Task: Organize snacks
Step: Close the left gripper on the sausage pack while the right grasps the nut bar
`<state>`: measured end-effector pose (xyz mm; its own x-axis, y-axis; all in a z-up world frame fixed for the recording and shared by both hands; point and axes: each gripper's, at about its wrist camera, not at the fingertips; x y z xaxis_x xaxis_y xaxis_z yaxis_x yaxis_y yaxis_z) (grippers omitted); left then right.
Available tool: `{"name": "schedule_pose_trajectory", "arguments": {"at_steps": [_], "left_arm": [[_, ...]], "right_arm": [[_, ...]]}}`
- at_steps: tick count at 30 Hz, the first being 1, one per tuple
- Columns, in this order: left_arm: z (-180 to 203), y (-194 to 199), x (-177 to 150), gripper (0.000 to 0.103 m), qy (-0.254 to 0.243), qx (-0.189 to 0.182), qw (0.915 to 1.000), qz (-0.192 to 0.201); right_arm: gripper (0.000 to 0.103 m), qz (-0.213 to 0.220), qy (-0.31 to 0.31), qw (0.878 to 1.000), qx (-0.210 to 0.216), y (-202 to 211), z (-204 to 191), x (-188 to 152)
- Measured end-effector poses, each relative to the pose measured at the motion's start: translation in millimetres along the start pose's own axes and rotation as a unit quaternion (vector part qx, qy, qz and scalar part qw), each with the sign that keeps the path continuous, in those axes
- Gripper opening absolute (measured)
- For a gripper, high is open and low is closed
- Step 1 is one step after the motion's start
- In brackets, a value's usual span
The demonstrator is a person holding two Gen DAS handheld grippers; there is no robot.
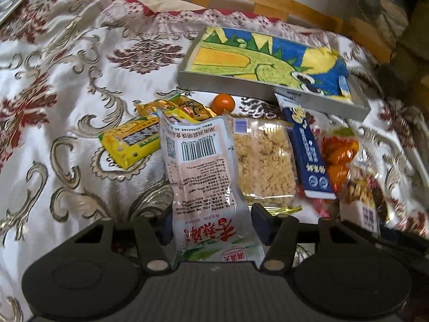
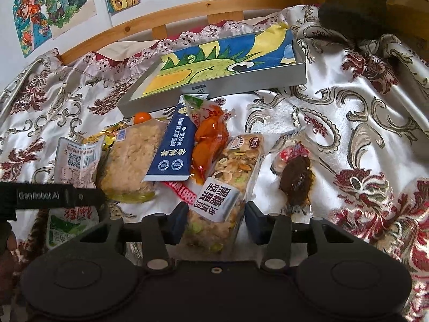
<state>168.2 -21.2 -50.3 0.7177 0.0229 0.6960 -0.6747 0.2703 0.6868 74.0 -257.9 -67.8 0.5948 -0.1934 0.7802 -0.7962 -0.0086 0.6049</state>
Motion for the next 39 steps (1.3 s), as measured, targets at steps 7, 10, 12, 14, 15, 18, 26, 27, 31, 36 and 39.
{"name": "schedule_pose_trajectory", "arguments": {"at_steps": [7,10,12,14,15,18,26,27,31,36,39], "left_arm": [[9,17,-1,0.059,0.01,-0.024,0.9997,0.0],[20,24,-6,0.058,-0.003,-0.037,0.9993,0.003],[26,25,-9,0.058,-0.007,-0.049,0.9988,0.002],[29,25,-12,0.058,-0.007,-0.056,0.9984,0.0],[31,25,-13,0.058,-0.009,-0.056,0.9984,0.001],[30,26,-14,0.058,-0.005,-0.059,0.9982,0.004],[28,25,-14,0.058,0.002,-0.068,0.9977,0.003],[29,24,-15,0.058,0.001,-0.068,0.9977,0.004],[31,24,-16,0.058,-0.003,-0.069,0.9976,0.005],[32,26,-15,0.058,-0.001,-0.072,0.9974,0.008],[32,28,-13,0.058,0.003,-0.077,0.997,0.009]], "right_arm": [[0.047,-0.008,-0.019,1.0,0.007,18,3,-3],[0.046,-0.013,-0.028,0.999,0.011,24,4,-5],[0.046,-0.01,-0.029,0.999,0.011,31,4,-7],[0.046,-0.005,-0.027,1.0,0.012,36,4,-7],[0.045,-0.002,-0.027,1.0,0.013,39,4,-7],[0.045,0.007,-0.025,1.0,0.014,44,4,-6],[0.045,-0.005,-0.029,1.0,0.002,44,8,-10],[0.046,-0.012,-0.035,0.999,0.003,41,9,-11],[0.055,-0.012,-0.051,0.999,0.006,26,11,-13],[0.048,-0.001,-0.018,1.0,-0.011,18,1,-11],[0.038,0.014,-0.005,1.0,-0.017,24,0,-10]]}}
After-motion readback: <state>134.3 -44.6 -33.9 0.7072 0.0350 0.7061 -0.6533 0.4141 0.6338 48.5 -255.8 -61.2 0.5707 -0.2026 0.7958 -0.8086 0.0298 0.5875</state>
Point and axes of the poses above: each gripper's, at about its wrist camera, not at the fingertips, and y roughly against the way its jaws point, z to its right, x to its top, and after that the axes turned 7 degrees about z, right-handed
